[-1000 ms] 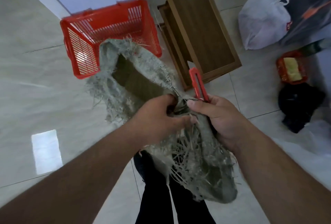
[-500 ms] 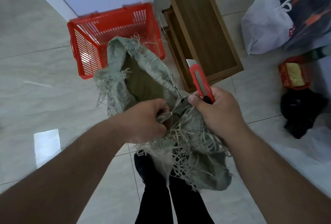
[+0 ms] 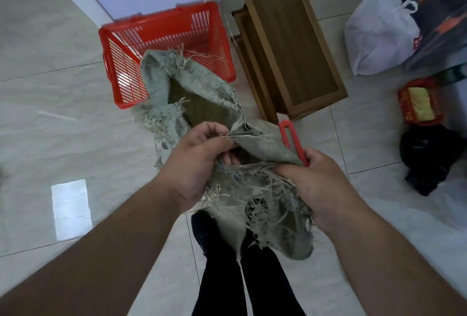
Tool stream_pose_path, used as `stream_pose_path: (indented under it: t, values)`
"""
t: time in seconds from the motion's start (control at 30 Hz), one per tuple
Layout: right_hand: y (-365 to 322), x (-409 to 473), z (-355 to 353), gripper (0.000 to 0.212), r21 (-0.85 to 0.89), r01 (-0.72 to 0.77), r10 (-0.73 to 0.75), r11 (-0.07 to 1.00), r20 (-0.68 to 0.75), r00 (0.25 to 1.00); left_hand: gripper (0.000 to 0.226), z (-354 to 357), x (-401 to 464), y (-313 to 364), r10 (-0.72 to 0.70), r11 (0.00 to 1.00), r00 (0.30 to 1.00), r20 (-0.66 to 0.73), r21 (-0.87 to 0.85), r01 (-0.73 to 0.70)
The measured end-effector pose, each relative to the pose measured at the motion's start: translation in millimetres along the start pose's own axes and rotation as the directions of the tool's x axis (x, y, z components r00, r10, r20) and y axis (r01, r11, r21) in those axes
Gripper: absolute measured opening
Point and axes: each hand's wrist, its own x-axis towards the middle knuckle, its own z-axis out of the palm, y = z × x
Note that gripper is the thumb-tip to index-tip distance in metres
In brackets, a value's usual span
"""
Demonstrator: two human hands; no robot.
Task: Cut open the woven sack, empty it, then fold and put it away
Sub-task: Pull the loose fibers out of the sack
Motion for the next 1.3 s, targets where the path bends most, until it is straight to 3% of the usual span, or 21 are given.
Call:
stream_pose_path:
  t: [0.07, 0.13, 0.17, 0.23, 0.3, 0.4, 0.5, 0.63, 0.77, 0.83, 0.87, 0.97, 1.03, 1.23, 1.3]
  values:
    - [-1, 6, -7, 0.026, -0.335, 0.130, -0.158, 0.933, -0.059, 0.986, 0.024, 3, 2, -3, -0.017, 0.991, 1.000, -0.026, -0.131, 0.014]
    - [0, 10, -12, 0.025, -0.695, 0.202, -0.347, 0.690, -0.073, 0.935, 0.021, 3, 6, -5, -0.011, 0.976, 0.998, -0.060, -0.220, -0.002]
    - [0, 11, -17, 0.026, -0.733, 0.193, -0.366, 0.653, -0.082, 0.927, 0.016, 3, 7, -5, 0.009, 0.980, 0.997, -0.074, -0.197, -0.023]
    - [-1, 13, -27, 0.029, -0.637, 0.118, -0.236, 0.762, -0.104, 0.966, 0.014, 2, 8, -5, 0.079, 0.996, 0.995, -0.064, 0.031, -0.078]
    - [-6, 11, -34, 0.033, -0.434, 0.057, -0.096, 0.899, -0.069, 0.993, 0.016, 6, 6, -4, 0.126, 0.959, 0.992, -0.007, 0.258, -0.120]
    - [-20, 0, -27, 0.034, -0.158, 0.110, -0.113, 0.981, -0.009, 0.994, 0.026, 13, 4, -2, 0.123, 0.934, 0.990, 0.067, 0.328, -0.138]
    - [-25, 1, -5, 0.049, -0.332, 0.156, -0.136, 0.930, 0.084, 0.987, 0.036, 14, 4, -1, 0.123, 0.928, 0.982, 0.143, 0.333, -0.165]
    - [-14, 13, 10, 0.046, -0.398, 0.089, -0.084, 0.913, 0.031, 0.996, 0.047, 4, 6, -3, 0.111, 0.899, 0.967, 0.231, 0.392, -0.196]
    - [-19, 16, 3, 0.049, -0.676, 0.142, -0.263, 0.724, -0.080, 0.962, 0.051, -4, 7, -10, 0.103, 0.898, 0.962, 0.253, 0.392, -0.199]
    - [-21, 17, 3, 0.047, -0.736, 0.169, -0.353, 0.656, -0.101, 0.930, 0.049, -3, 7, -12, 0.115, 0.915, 0.960, 0.254, 0.350, -0.202]
    - [-21, 18, 3, 0.044, -0.729, 0.181, -0.360, 0.660, -0.095, 0.928, 0.045, -2, 8, -12, 0.124, 0.925, 0.960, 0.251, 0.322, -0.203]
    - [-19, 21, 1, 0.037, -0.542, 0.168, -0.260, 0.823, -0.098, 0.961, 0.034, -4, 12, -9, 0.111, 0.966, 0.960, 0.259, 0.198, -0.165]
    - [-21, 19, -4, 0.037, -0.465, 0.141, -0.214, 0.874, -0.107, 0.971, 0.037, -9, 14, -6, 0.055, 0.983, 0.956, 0.287, 0.153, -0.102]
    - [-23, 12, -12, 0.035, -0.514, 0.105, -0.128, 0.852, -0.009, 0.992, 0.060, -13, 15, -5, -0.033, 0.965, 0.938, 0.345, 0.255, -0.060]
    - [-25, -1, -21, 0.028, -0.563, 0.156, -0.180, 0.812, 0.013, 0.984, 0.066, -12, 13, -5, -0.041, 0.960, 0.934, 0.355, 0.274, -0.062]
